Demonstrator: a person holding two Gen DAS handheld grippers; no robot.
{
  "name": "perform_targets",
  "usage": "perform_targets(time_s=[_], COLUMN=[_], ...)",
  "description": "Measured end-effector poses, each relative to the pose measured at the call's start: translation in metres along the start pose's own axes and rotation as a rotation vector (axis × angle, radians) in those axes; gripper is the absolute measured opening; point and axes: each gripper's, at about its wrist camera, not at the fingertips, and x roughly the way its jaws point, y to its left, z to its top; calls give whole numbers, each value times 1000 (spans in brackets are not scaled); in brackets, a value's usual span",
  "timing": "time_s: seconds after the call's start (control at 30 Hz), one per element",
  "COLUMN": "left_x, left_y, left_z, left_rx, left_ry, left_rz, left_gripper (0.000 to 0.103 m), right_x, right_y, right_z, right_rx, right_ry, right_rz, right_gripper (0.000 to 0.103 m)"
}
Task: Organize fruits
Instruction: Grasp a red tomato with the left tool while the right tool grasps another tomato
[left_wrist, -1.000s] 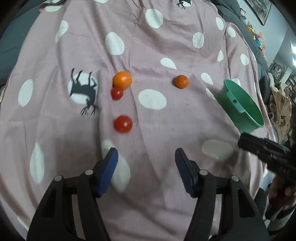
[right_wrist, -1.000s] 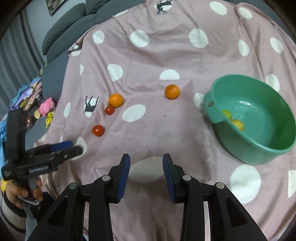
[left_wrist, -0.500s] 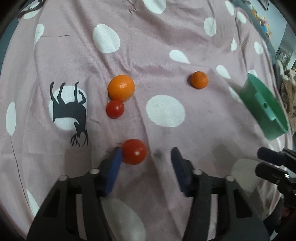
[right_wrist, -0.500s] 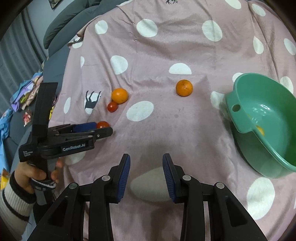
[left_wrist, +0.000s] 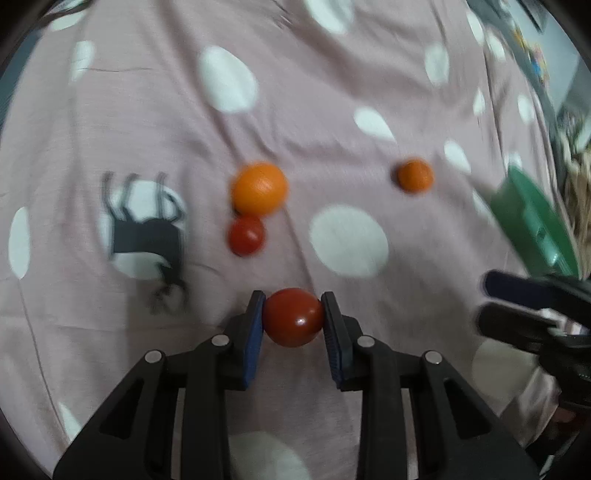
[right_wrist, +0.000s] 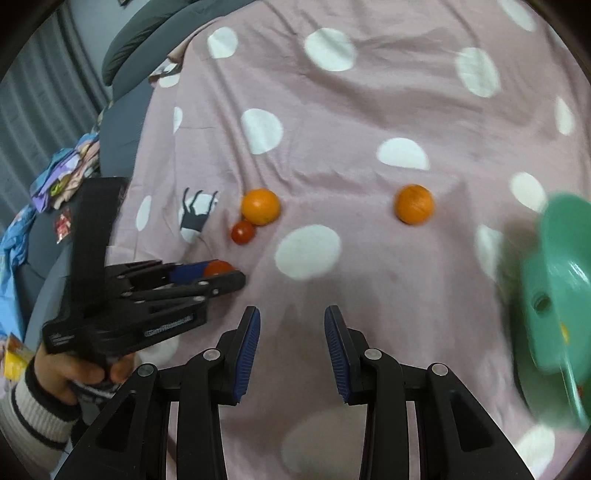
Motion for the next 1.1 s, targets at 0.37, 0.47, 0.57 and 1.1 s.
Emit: perform_targets(time_s=[0.37,0.47,0.57,1.1], left_x=[-23,-24,-22,-33], left_y=[49,60,66,65], left_z=[17,17,17,13], left_rx=[-98,-115,-122,-113], left_ry=[-71,-72,-66,-66], left_rz=[36,26,20,9], left_gripper=[30,30,30,30], right_x=[89,110,127,110], right_y=[45,47,47,58], right_z=[53,59,63,67], right_rx=[-177,-199,-200,-244], right_ry=[101,135,168,103], right_rz=[81,83,84,22], right_gripper=[36,36,36,30])
